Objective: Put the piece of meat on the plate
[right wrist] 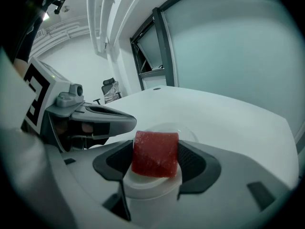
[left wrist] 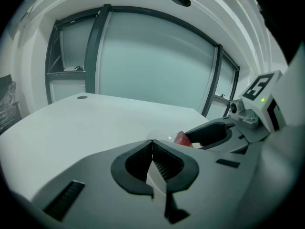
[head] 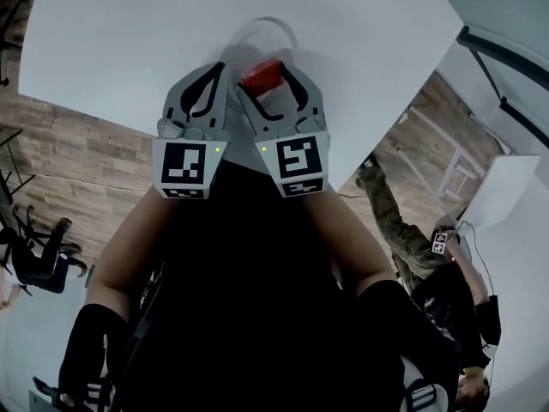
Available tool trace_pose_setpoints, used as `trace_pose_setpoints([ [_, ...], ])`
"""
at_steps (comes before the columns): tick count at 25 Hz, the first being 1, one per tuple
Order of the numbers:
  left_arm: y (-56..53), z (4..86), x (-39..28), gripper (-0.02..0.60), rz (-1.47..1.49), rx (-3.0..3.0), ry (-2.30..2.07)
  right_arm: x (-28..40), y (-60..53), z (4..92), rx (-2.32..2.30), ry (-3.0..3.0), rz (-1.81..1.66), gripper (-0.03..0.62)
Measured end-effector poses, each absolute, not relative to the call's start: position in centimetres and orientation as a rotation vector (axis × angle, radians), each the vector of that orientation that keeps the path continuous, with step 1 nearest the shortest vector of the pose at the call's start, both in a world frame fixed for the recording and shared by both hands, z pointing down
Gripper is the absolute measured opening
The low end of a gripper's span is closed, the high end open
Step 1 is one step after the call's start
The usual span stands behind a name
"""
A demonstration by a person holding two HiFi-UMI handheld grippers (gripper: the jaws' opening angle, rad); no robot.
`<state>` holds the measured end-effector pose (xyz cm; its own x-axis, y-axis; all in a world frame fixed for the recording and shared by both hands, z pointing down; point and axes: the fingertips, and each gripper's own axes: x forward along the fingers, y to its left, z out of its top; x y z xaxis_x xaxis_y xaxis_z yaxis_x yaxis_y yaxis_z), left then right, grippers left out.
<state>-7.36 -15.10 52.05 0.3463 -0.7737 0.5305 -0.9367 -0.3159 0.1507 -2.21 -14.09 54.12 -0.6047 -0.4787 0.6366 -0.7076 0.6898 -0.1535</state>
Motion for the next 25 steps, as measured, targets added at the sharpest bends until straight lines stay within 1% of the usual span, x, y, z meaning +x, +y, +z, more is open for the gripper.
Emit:
trace_pose_setpoints([
  [15,-16.0,54.6,-7.6,0.005,0.517,2.118,-1.477,-3.4,-14.7,55.4,0.867,-2.303,0.501,0.295],
  [20,-15.7,54.2,-8.0,0.005,0.513,2.117,-1.487,-3.6,-14.8,55.6,0.889,-2.266,0.479,0.293],
  [25,-15.3,52.6,-8.1,0.005,0.490,2.139,-1.505,-3.0,-15.4,54.1,0.932,-2.293,0.468,0.293],
])
